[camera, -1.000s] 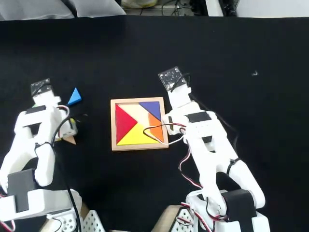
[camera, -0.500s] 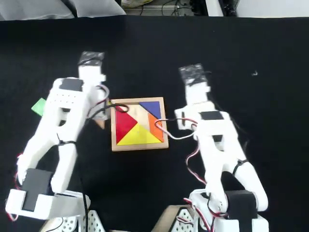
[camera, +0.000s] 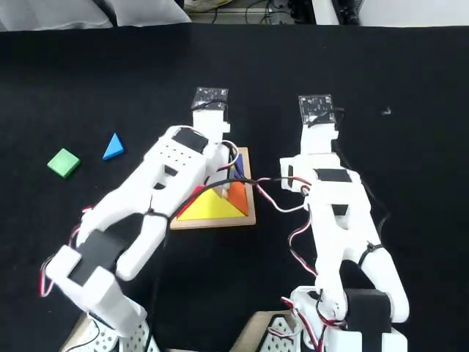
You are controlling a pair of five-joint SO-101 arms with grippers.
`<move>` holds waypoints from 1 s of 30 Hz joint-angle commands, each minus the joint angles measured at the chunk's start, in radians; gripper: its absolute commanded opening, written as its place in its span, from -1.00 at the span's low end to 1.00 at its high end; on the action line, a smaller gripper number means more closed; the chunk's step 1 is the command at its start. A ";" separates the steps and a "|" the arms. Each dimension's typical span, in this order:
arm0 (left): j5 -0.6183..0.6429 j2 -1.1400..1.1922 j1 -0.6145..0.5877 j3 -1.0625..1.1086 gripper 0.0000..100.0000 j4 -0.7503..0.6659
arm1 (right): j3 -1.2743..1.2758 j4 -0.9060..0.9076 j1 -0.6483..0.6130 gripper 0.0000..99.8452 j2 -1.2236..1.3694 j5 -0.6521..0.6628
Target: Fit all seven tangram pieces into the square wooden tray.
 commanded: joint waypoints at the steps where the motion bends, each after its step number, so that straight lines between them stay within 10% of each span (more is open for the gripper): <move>1: -0.014 0.031 -0.004 -0.062 -0.83 -0.051 | -0.024 -0.020 0.011 -0.98 -0.002 0.002; 30: 0.000 0.080 -0.074 -0.196 -0.51 0.058 | -0.024 -0.020 0.011 -0.98 -0.002 0.006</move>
